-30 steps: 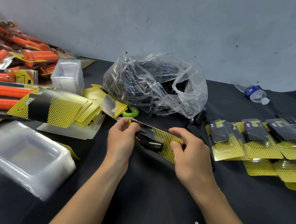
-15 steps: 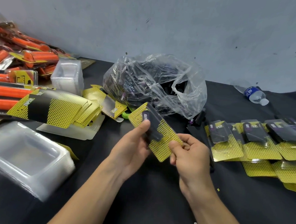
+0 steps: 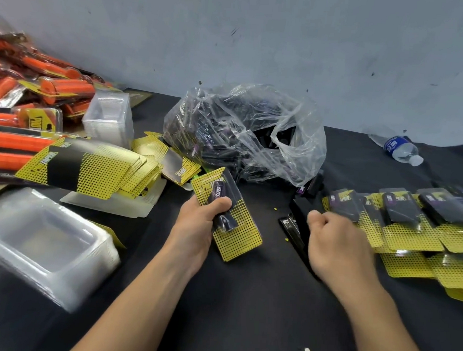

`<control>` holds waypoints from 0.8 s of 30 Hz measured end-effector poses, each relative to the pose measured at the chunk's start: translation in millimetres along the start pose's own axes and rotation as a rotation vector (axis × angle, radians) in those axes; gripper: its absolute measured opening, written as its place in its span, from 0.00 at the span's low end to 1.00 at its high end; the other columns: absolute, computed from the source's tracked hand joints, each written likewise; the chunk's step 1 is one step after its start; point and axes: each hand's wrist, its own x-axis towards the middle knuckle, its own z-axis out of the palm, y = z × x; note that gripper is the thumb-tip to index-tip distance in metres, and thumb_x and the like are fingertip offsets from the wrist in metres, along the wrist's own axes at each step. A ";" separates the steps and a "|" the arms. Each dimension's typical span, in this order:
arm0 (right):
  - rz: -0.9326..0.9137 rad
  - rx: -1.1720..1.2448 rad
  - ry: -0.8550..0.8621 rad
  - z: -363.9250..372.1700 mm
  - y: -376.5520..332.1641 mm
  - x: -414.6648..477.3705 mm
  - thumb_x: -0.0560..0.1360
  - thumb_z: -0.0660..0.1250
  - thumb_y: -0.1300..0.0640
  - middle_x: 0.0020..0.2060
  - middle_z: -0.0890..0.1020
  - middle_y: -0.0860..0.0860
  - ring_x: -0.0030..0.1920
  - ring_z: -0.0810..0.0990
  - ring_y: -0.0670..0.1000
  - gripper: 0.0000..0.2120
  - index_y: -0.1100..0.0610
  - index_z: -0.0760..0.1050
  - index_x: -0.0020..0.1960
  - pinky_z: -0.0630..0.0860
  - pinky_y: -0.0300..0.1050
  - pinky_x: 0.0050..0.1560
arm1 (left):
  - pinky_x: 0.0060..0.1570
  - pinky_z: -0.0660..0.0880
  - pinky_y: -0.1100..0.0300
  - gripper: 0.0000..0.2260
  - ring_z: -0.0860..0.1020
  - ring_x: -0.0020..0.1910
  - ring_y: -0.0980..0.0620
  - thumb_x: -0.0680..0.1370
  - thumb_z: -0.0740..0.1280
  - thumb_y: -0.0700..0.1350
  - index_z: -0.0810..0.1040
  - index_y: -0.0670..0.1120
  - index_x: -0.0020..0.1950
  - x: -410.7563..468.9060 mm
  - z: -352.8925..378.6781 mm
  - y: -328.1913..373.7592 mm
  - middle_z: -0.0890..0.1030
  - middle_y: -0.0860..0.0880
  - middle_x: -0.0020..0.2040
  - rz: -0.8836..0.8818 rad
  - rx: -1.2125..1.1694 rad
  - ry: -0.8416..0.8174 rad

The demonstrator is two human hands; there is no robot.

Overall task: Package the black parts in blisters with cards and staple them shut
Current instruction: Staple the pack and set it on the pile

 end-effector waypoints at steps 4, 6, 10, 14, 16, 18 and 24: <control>-0.049 0.080 -0.174 5.7 -7.7 -8.1 0.82 0.57 0.37 0.39 0.77 0.48 0.47 0.76 0.59 0.17 0.50 0.67 0.47 0.69 0.52 0.46 | 0.59 0.80 0.38 0.10 0.84 0.48 0.43 0.79 0.68 0.33 0.80 0.42 0.59 0.4 -0.3 1.9 0.85 0.43 0.49 0.058 -0.004 0.001; -0.094 0.072 -0.180 7.7 -17.0 -16.7 0.78 0.65 0.35 0.45 0.80 0.48 0.49 0.78 0.59 0.19 0.48 0.65 0.54 0.72 0.53 0.48 | 0.63 0.77 0.36 0.11 0.83 0.52 0.41 0.79 0.68 0.33 0.80 0.41 0.60 0.6 -1.0 2.8 0.85 0.42 0.51 0.084 -0.003 0.018; -0.144 -0.098 -0.266 16.5 -29.9 -28.0 0.72 0.74 0.37 0.67 0.77 0.53 0.67 0.76 0.57 0.47 0.51 0.54 0.80 0.73 0.51 0.64 | 0.63 0.77 0.36 0.11 0.82 0.52 0.41 0.79 0.68 0.33 0.80 0.41 0.61 2.2 -5.0 4.6 0.84 0.42 0.52 0.122 -0.005 0.058; -0.102 -0.031 -0.264 10.9 -24.9 -25.3 0.65 0.72 0.37 0.50 0.81 0.44 0.52 0.80 0.51 0.25 0.45 0.73 0.57 0.78 0.49 0.52 | 0.54 0.82 0.47 0.12 0.85 0.51 0.45 0.80 0.67 0.33 0.80 0.43 0.62 5.8 -10.6 8.2 0.86 0.45 0.53 0.172 -0.057 0.096; -0.046 0.157 -0.319 4.7 -21.6 -21.8 0.58 0.70 0.36 0.43 0.83 0.42 0.46 0.81 0.47 0.23 0.44 0.76 0.50 0.79 0.48 0.47 | 0.48 0.83 0.51 0.11 0.85 0.48 0.48 0.81 0.66 0.34 0.81 0.45 0.60 7.8 -11.6 10.0 0.87 0.47 0.50 0.167 -0.121 0.114; -0.023 0.307 -0.406 -0.4 -21.6 -19.4 0.55 0.69 0.36 0.40 0.85 0.41 0.44 0.83 0.45 0.24 0.43 0.80 0.48 0.81 0.48 0.46 | 0.45 0.83 0.52 0.10 0.86 0.47 0.49 0.81 0.65 0.34 0.80 0.46 0.58 8.5 -11.3 12.8 0.87 0.49 0.48 0.136 -0.214 0.125; -0.129 0.411 -0.640 4.7 -31.5 -31.2 0.56 0.72 0.39 0.40 0.86 0.42 0.42 0.85 0.45 0.22 0.42 0.82 0.49 0.83 0.48 0.45 | 0.56 0.83 0.48 0.20 0.83 0.59 0.44 0.81 0.65 0.37 0.73 0.38 0.74 0.1 -6.7 21.1 0.79 0.38 0.68 0.013 -0.379 0.058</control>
